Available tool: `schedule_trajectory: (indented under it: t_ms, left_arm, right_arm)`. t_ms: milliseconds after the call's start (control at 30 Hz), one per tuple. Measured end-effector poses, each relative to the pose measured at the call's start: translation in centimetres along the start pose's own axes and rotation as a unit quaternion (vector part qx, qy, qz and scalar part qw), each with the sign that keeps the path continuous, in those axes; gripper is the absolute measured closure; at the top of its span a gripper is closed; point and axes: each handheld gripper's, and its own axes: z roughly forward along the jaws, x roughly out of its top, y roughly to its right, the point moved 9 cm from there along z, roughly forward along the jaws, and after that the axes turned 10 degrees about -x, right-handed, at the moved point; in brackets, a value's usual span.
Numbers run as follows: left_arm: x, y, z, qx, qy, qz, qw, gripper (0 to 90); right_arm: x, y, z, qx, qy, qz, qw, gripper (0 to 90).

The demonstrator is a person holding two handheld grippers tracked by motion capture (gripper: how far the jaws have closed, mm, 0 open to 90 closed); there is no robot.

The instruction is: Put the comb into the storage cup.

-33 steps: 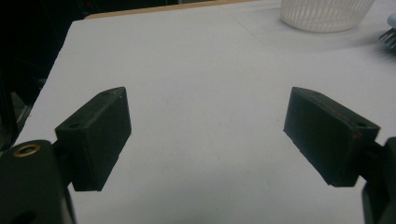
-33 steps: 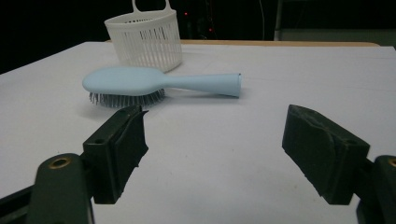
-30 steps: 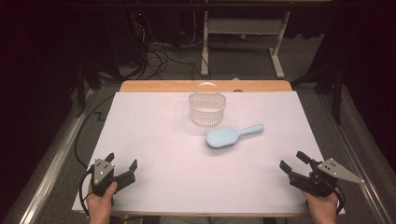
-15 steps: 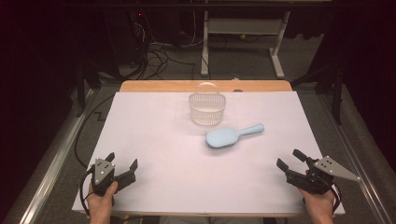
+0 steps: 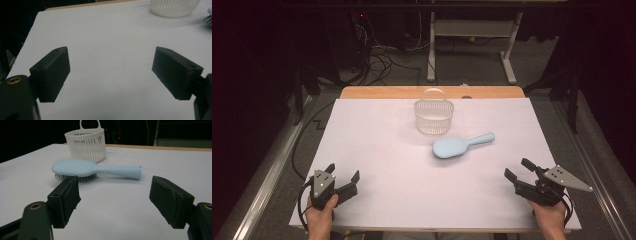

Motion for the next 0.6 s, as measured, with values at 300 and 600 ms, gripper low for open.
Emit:
schedule_trajectory:
  t_ms: [300,600]
  left_arm:
    - [0.0,0.0,0.0,0.0,0.0,0.0,1.0,15.7]
    - [0.0,0.0,0.0,0.0,-0.001,0.0,1.0,15.6]
  right_arm:
    - [0.0,-0.6,0.6,0.005,-0.006,0.001,1.0,25.9]
    - [0.1,-1.1,1.1,0.014,-0.007,0.001,0.9999,26.3]
